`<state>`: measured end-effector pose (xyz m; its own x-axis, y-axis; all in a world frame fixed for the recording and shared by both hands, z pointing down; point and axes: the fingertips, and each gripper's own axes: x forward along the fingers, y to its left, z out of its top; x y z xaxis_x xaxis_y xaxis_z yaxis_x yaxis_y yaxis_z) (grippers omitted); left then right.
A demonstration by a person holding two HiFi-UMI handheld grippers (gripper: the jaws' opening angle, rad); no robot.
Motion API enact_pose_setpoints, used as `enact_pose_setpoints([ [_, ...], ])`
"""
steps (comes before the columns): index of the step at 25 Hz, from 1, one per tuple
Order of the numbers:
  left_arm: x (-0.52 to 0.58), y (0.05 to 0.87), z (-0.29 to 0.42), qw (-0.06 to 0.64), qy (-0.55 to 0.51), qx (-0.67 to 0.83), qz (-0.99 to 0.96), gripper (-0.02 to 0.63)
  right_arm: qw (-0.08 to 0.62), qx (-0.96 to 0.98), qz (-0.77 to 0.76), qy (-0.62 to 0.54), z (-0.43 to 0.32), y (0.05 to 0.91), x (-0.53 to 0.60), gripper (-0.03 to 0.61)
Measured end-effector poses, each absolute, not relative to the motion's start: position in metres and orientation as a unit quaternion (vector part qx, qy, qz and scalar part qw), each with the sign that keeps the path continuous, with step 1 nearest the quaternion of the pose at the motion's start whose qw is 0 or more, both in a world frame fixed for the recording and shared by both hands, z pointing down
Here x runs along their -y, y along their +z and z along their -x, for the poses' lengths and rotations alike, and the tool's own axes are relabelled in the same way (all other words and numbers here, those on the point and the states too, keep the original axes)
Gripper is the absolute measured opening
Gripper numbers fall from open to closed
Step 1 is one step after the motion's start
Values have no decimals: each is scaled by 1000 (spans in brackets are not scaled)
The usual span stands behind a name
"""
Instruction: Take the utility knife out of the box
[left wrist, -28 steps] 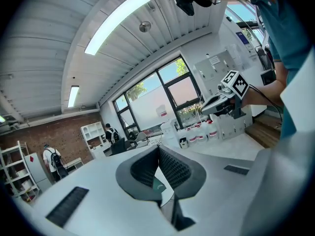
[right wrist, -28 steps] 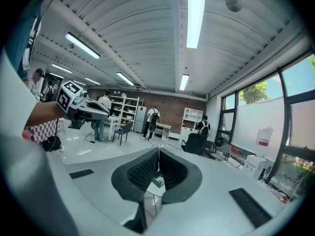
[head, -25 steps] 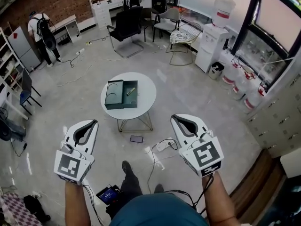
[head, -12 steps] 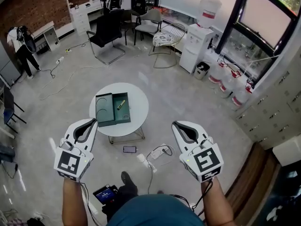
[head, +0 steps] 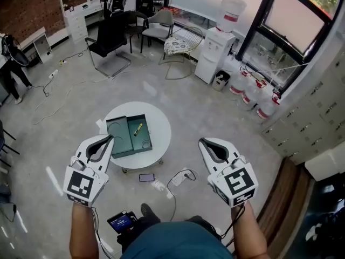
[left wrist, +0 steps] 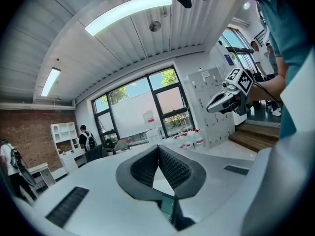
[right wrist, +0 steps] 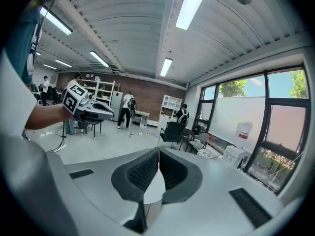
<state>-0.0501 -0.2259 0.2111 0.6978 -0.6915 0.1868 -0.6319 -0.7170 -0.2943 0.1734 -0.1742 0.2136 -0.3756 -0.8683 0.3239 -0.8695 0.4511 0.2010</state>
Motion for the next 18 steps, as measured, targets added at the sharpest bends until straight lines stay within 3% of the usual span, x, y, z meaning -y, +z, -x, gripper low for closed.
enact_pose_setpoints([
  [18,288,252,137,56,-143,-427,891,19,216,880,-423,10,-95,250,305,38],
])
